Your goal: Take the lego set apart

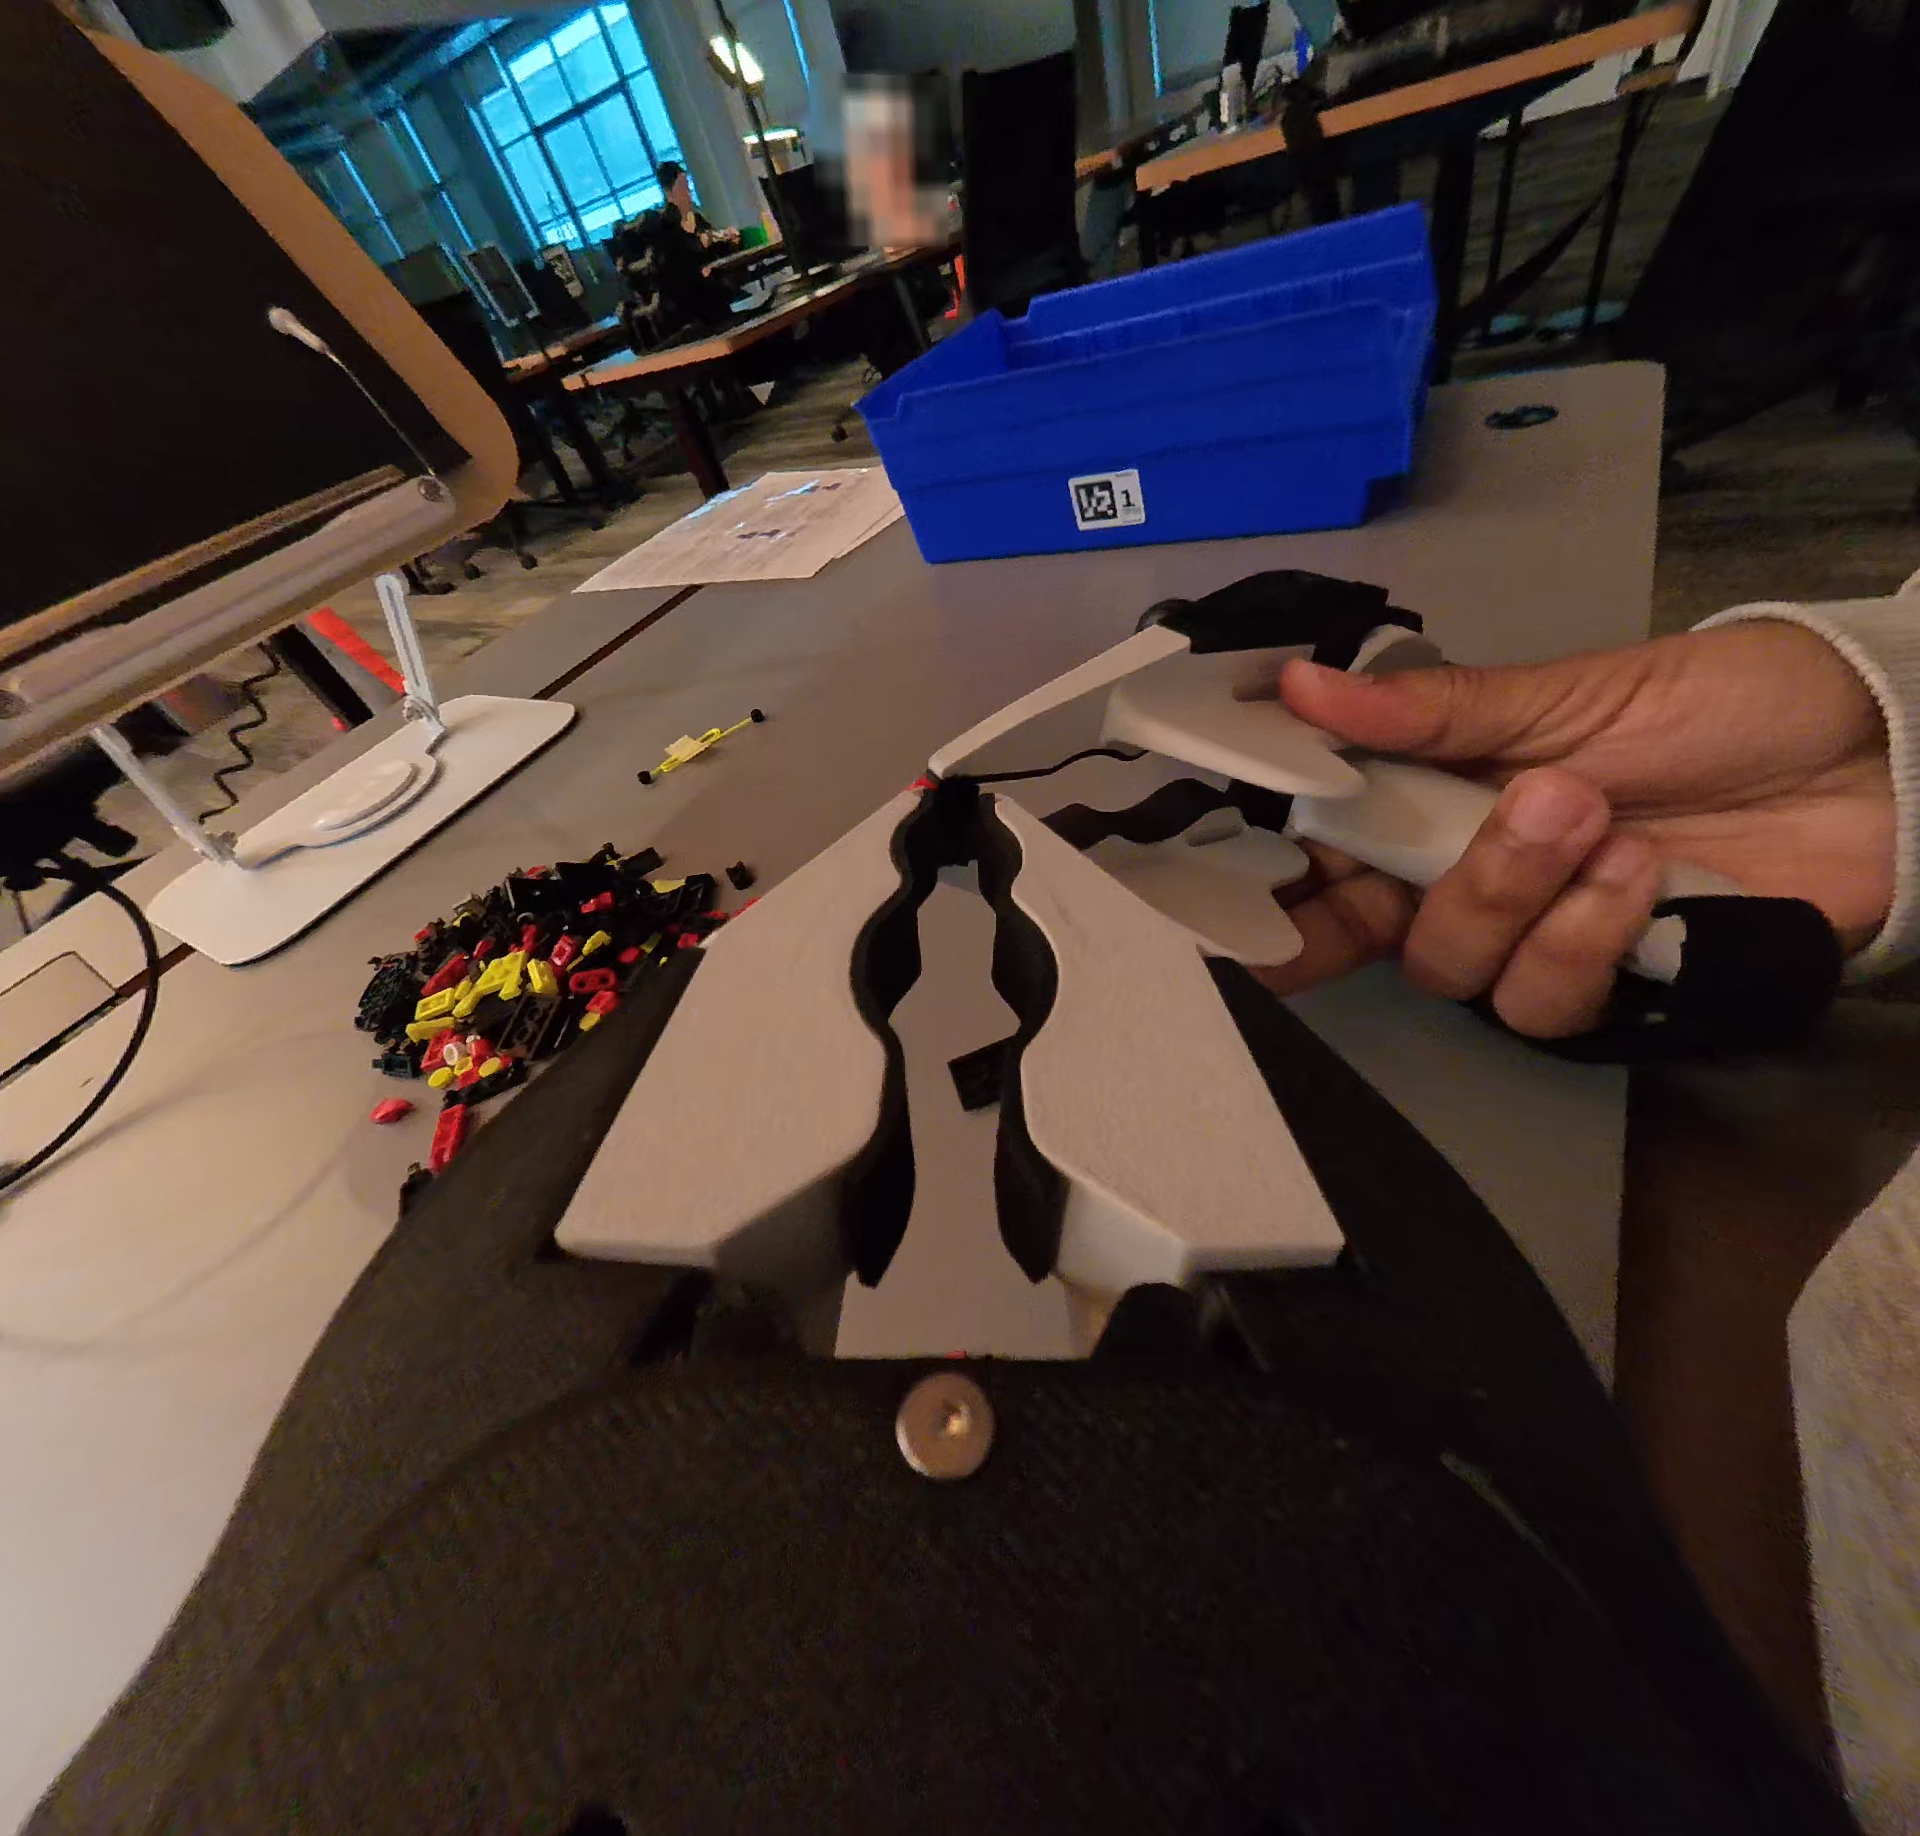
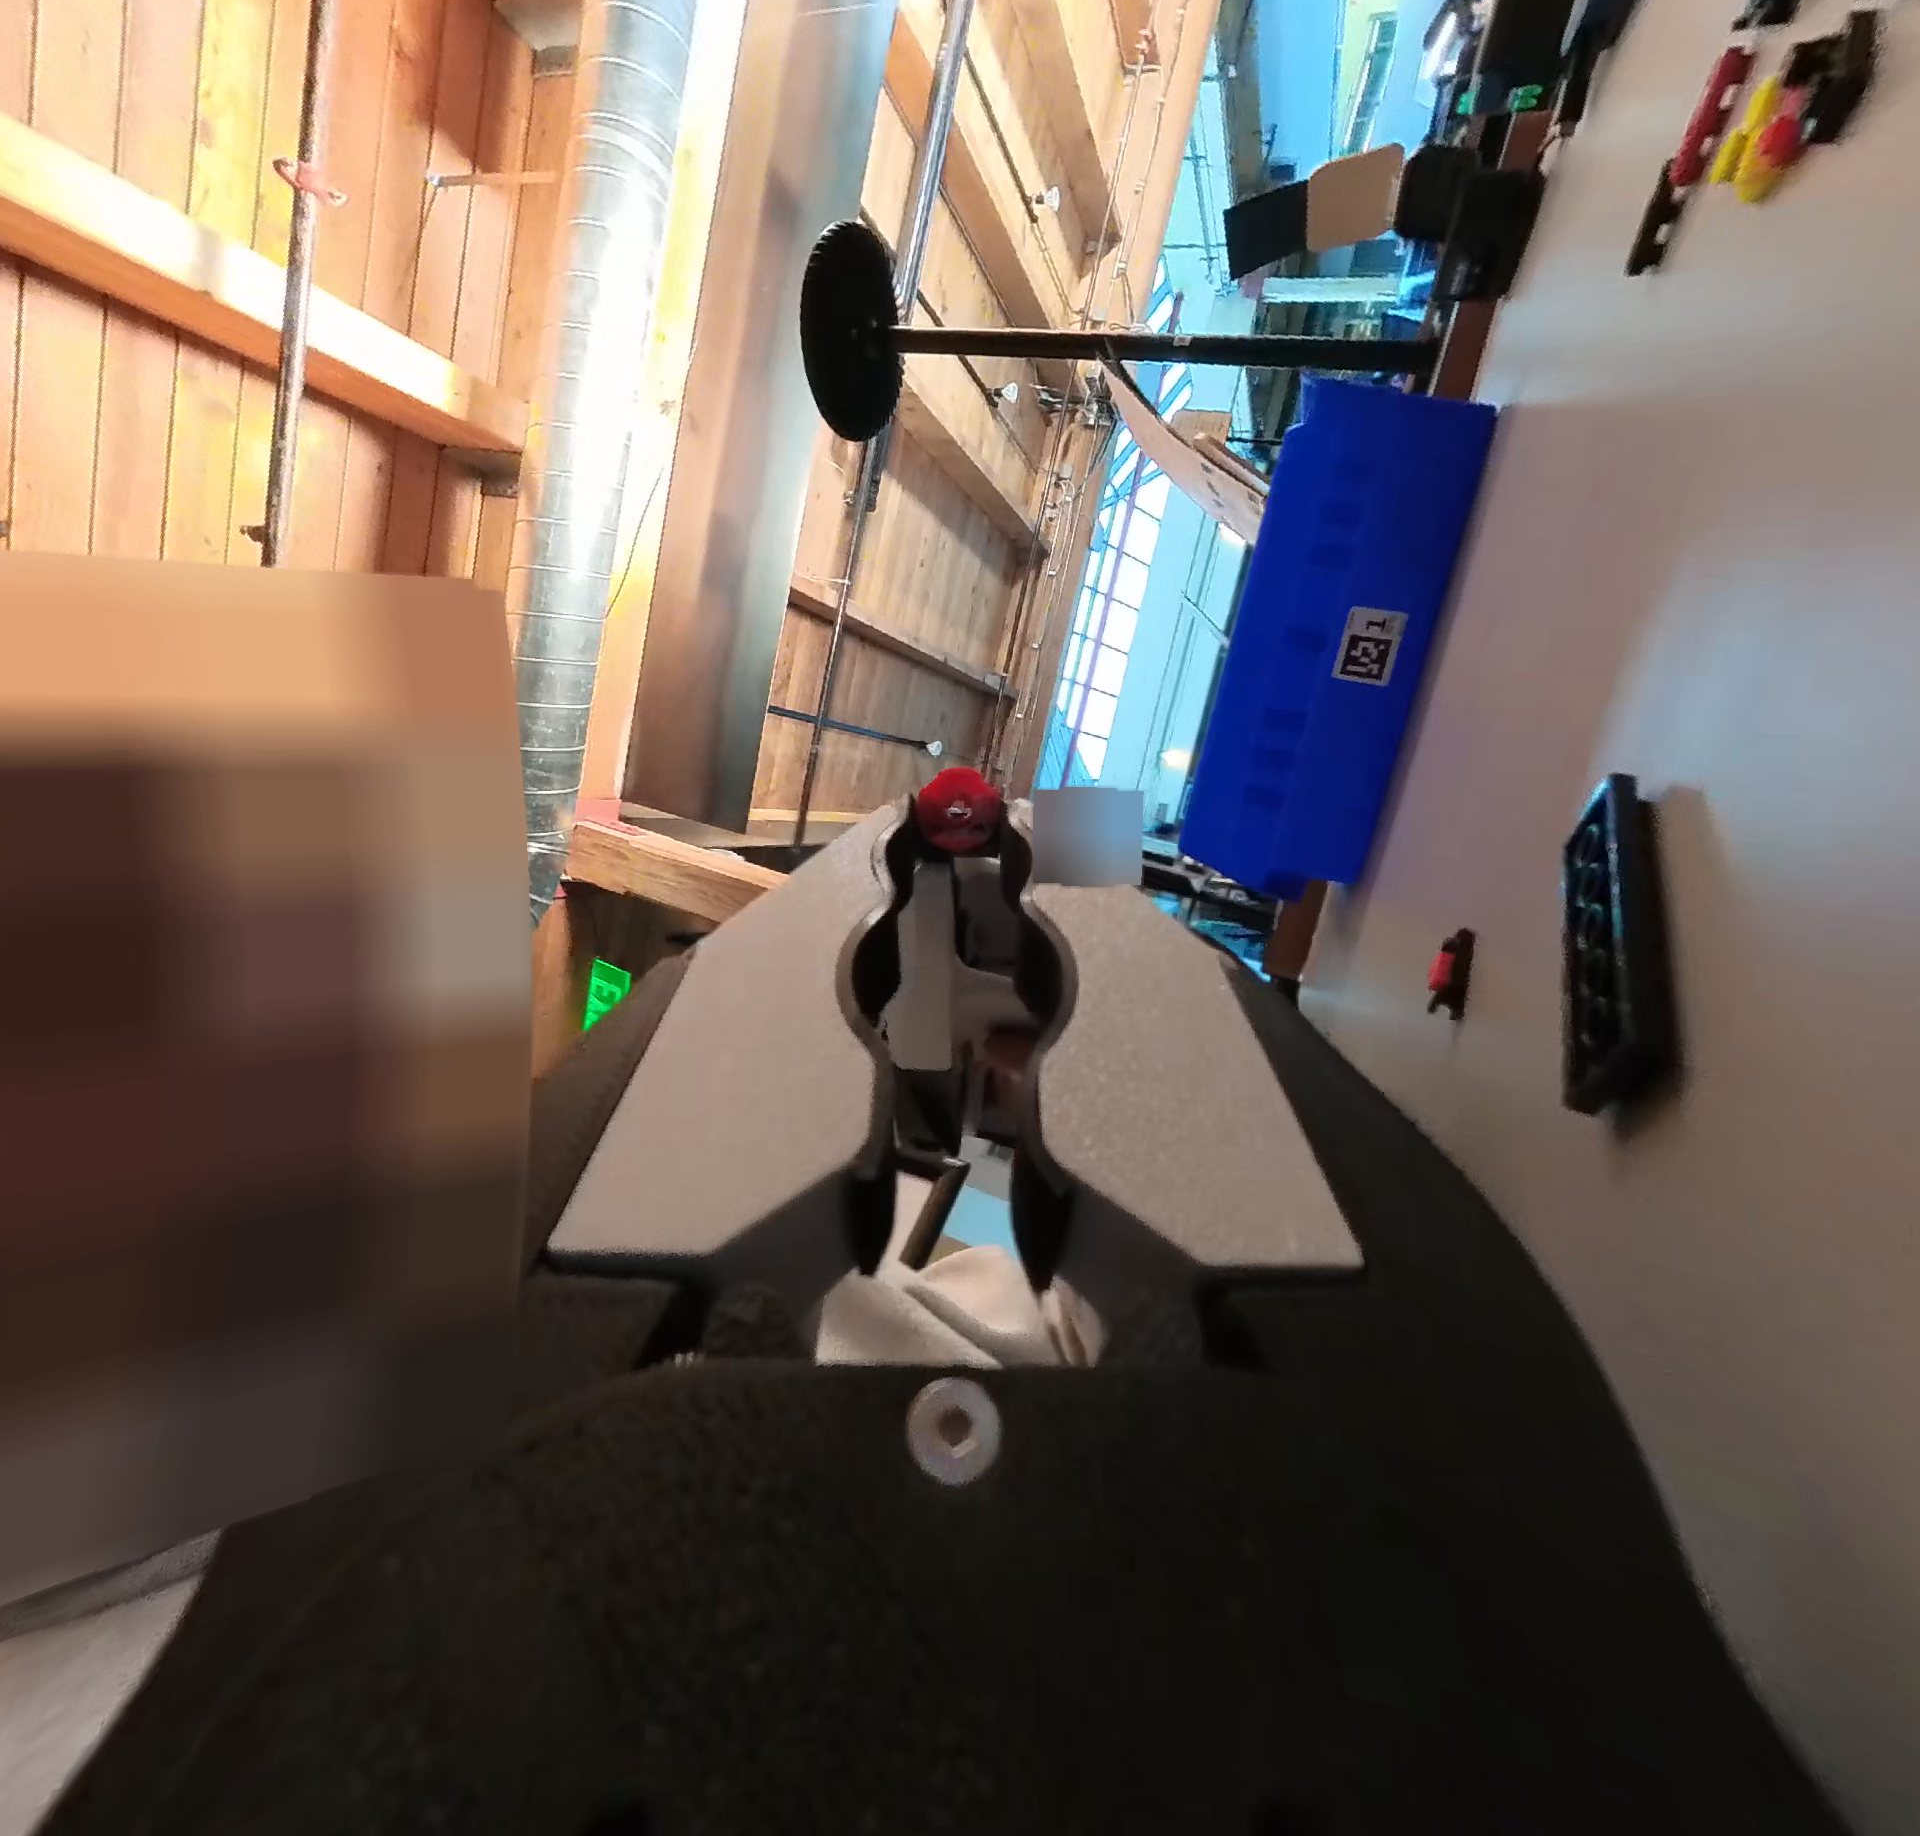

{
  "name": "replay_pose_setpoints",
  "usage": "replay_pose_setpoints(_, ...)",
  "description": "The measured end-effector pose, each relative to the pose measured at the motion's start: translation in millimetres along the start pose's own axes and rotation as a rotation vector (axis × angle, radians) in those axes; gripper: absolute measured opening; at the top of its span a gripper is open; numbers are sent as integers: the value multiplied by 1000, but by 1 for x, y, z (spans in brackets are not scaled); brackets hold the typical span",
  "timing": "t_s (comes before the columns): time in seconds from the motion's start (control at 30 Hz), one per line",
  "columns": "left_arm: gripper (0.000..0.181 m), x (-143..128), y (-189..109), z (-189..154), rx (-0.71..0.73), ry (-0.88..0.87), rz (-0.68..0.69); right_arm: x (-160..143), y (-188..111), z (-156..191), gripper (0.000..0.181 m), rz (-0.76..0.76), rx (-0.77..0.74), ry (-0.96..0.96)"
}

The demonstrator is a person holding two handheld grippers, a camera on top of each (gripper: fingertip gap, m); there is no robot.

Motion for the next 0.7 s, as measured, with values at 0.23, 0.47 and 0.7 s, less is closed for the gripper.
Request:
replay_pose_setpoints(0.23,4,5,-5,4,2,-38,-57,6,-4,2,16,-17,8,-3)
replay_pose_setpoints(0.47,4,8,-11,24,-229,-638,-198,11,-5,27,19,42,3,-367)
replay_pose_setpoints(0.7,3,6,-12,25,-557,-1090,-289,-5,-2,44,34,251,-184,-1044)
Point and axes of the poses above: each gripper's, where its closed fingertips meet, y out along the fingers, x out of its top, z = x × y across the jaws, the point moved 5 cm from there along -y, back along the fingers, and after that the axes turned 2 degrees about x, right-handed, at the moved point
